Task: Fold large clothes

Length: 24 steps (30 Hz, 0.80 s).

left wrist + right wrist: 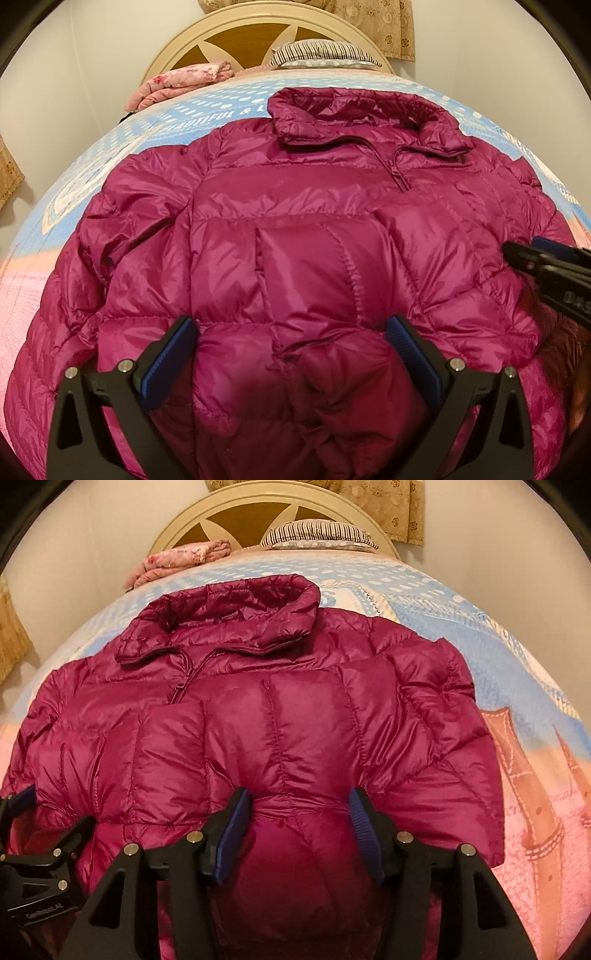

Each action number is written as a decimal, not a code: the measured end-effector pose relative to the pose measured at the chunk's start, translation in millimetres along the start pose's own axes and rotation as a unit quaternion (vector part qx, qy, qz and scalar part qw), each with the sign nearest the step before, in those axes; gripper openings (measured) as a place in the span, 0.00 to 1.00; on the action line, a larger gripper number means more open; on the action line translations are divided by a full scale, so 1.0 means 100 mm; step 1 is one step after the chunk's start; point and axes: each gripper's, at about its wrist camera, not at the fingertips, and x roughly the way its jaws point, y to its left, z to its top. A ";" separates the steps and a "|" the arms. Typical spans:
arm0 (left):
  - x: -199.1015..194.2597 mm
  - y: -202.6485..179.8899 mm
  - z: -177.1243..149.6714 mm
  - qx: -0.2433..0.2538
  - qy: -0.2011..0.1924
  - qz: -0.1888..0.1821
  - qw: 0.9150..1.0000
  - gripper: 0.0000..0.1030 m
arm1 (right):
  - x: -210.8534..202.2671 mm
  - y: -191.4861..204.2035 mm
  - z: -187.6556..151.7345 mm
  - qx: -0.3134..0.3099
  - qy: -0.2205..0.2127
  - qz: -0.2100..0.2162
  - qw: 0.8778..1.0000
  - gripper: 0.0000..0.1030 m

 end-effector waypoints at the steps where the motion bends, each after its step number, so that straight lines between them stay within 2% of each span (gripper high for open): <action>1: 0.00 0.00 0.00 0.000 0.000 0.000 1.000 1.00 | -0.07 0.01 -0.01 0.004 -0.009 0.007 1.000 0.55; 5: 0.00 0.01 0.00 -0.003 0.000 -0.003 1.000 1.00 | -0.25 0.20 -0.08 -0.007 -0.040 0.035 0.999 0.55; 9: 0.00 0.04 0.00 -0.010 0.001 -0.010 1.000 1.00 | -0.04 0.28 -0.15 -0.016 -0.015 0.028 0.999 0.56; 17: -0.02 0.06 0.01 -0.010 0.010 -0.015 1.000 1.00 | -0.01 0.32 -0.18 -0.029 -0.018 0.018 0.999 0.56; 21: -0.03 0.00 0.00 0.002 0.005 0.002 1.000 1.00 | -0.01 0.32 -0.18 -0.028 -0.019 0.018 0.999 0.57; 24: -0.01 0.00 0.01 0.003 0.007 0.000 1.000 1.00 | -0.01 0.34 -0.19 -0.034 -0.019 0.010 0.999 0.57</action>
